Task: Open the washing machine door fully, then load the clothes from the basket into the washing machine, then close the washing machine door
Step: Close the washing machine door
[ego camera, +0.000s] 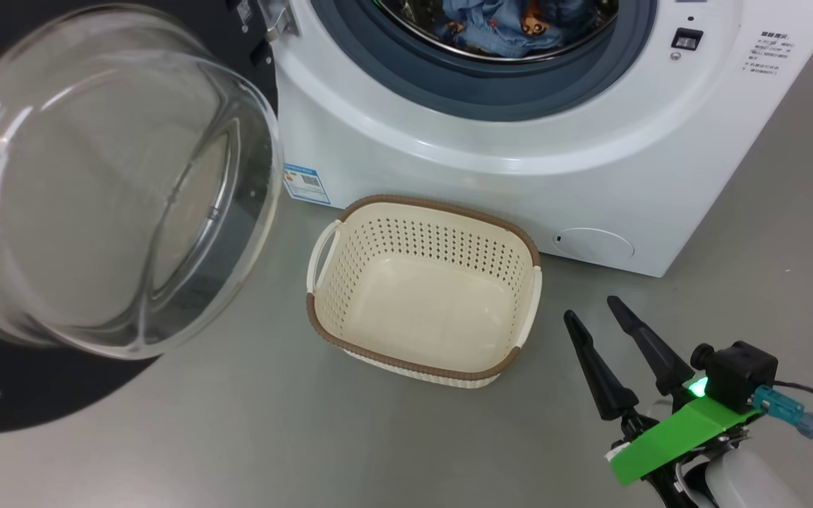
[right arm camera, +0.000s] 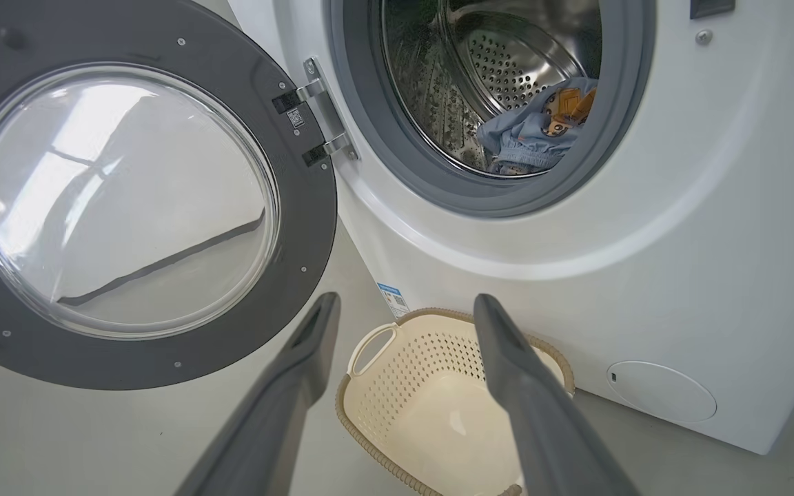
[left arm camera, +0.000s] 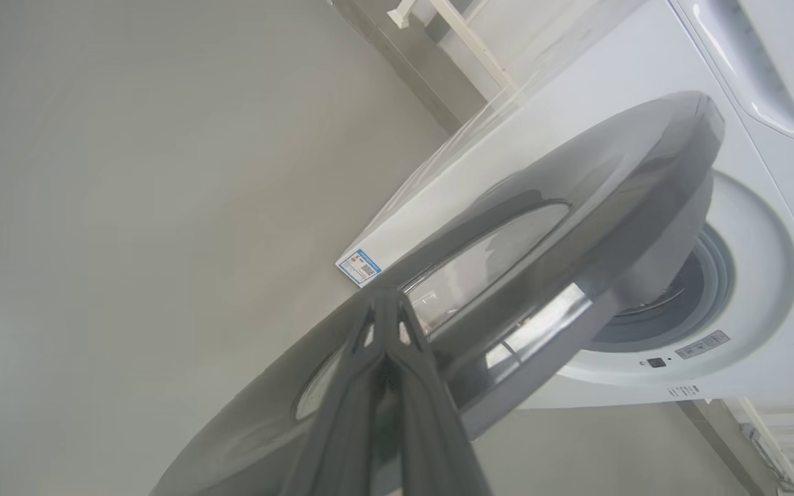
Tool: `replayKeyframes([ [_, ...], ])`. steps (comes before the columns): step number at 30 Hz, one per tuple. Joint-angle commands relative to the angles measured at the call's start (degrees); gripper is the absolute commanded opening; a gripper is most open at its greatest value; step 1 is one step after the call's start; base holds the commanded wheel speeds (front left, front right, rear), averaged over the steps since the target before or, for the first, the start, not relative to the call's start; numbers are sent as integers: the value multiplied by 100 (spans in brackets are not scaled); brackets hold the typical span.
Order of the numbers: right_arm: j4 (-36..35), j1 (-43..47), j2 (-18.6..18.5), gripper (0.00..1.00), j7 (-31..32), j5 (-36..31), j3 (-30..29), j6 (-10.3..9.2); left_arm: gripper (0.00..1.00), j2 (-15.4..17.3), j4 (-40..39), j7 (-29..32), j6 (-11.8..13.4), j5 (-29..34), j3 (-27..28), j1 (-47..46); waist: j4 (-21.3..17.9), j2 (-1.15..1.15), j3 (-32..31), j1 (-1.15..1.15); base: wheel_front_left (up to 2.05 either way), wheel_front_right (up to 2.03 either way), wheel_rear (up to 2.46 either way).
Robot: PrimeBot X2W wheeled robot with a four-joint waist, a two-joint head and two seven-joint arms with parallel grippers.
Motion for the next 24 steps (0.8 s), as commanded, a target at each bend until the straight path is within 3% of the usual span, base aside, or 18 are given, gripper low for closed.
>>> replayKeyframes([
  [1, -138, 121, 40, 100, -27, -33, 92, 16, 0, 195, -290, 195, -26, -121, 86, 3, 15, 0, -27, 0, 0, 0, 0],
  [24, -170, 329, 14, 100, -27, -37, -70, 16, 0, 51, -1901, 1263, -26, -719, -6, 356, -30, 0, -284, 0, 0, 0, 0],
])
